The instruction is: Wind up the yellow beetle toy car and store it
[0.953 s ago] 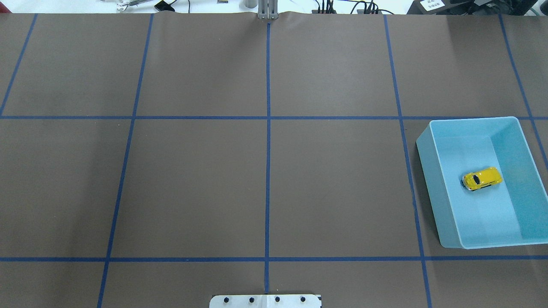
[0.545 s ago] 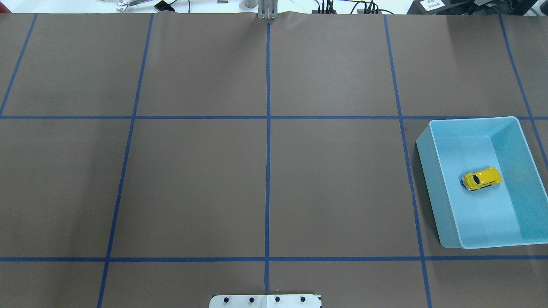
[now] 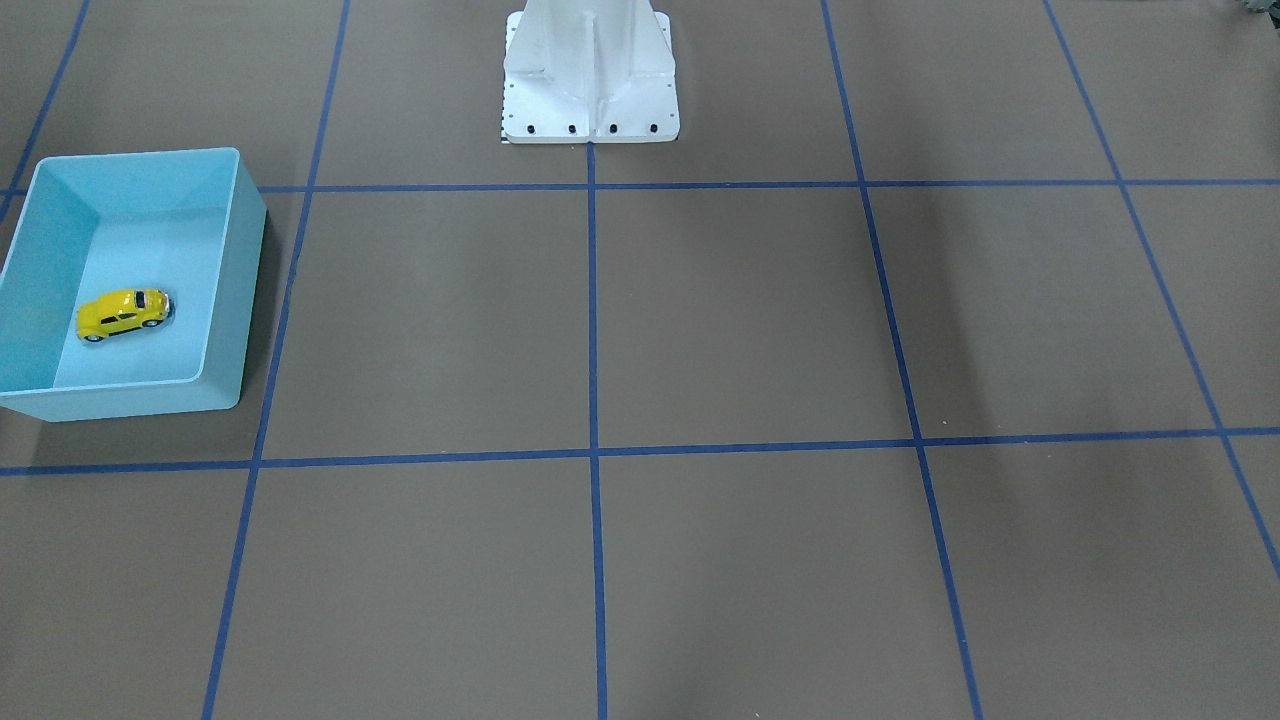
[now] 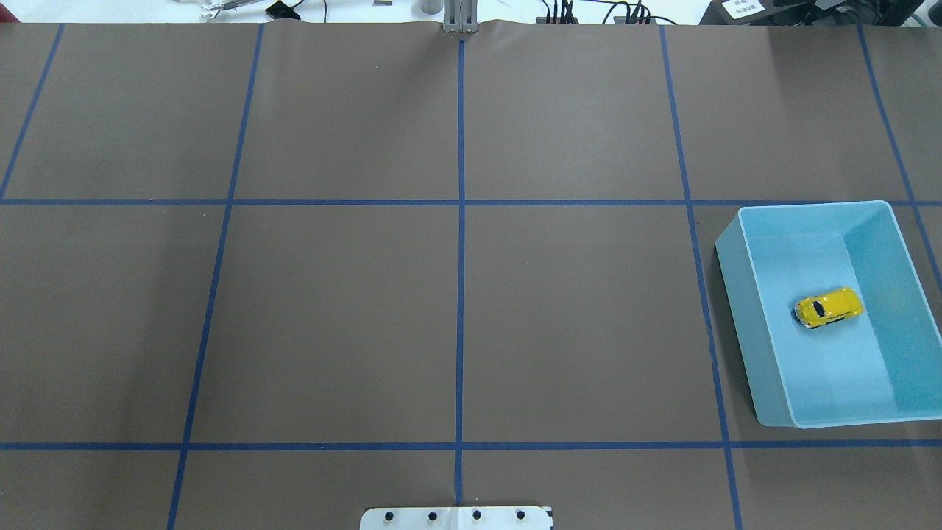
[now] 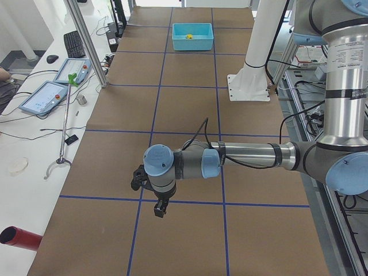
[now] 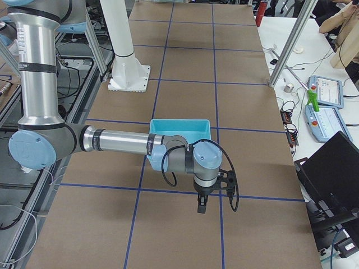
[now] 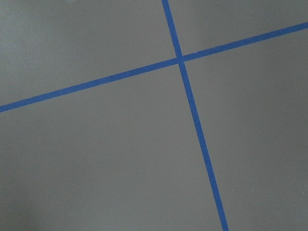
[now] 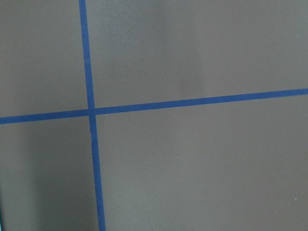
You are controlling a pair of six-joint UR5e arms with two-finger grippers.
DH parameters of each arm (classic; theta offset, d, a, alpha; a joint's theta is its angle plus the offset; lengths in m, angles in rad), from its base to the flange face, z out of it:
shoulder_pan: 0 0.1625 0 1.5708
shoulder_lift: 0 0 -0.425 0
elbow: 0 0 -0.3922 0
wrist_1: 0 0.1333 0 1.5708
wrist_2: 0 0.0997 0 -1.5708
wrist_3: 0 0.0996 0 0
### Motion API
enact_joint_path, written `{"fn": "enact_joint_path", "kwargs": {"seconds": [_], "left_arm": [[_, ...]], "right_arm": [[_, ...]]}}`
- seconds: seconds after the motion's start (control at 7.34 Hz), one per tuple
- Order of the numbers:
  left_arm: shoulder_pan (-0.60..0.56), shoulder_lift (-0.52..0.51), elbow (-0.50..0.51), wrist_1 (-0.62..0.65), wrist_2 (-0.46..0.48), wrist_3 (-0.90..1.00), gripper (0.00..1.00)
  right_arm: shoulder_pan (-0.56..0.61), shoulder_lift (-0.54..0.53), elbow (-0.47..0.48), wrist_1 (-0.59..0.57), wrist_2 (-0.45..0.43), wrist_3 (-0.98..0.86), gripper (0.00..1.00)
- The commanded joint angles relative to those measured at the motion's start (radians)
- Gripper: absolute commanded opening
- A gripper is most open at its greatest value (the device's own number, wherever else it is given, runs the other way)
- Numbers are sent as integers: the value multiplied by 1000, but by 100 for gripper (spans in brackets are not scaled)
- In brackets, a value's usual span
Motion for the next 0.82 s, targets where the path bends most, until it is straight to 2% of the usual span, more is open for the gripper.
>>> {"fn": "enact_joint_path", "kwargs": {"seconds": [0.0,0.14,0.41,0.68], "left_arm": [[1,-7,-1,2,0,-2,100],[1,-7,-1,4,0,-3,100],[2,-7,-1,4,2,-3,100],[1,-5,-1,4,3,0,100]], "right_arm": [[-15,8,-1,2,9,35,100],[-15,8,4,11,17,28,100],[-15,7,10,13,86,23,100],[-15,7,1,13,79,21,100]]}}
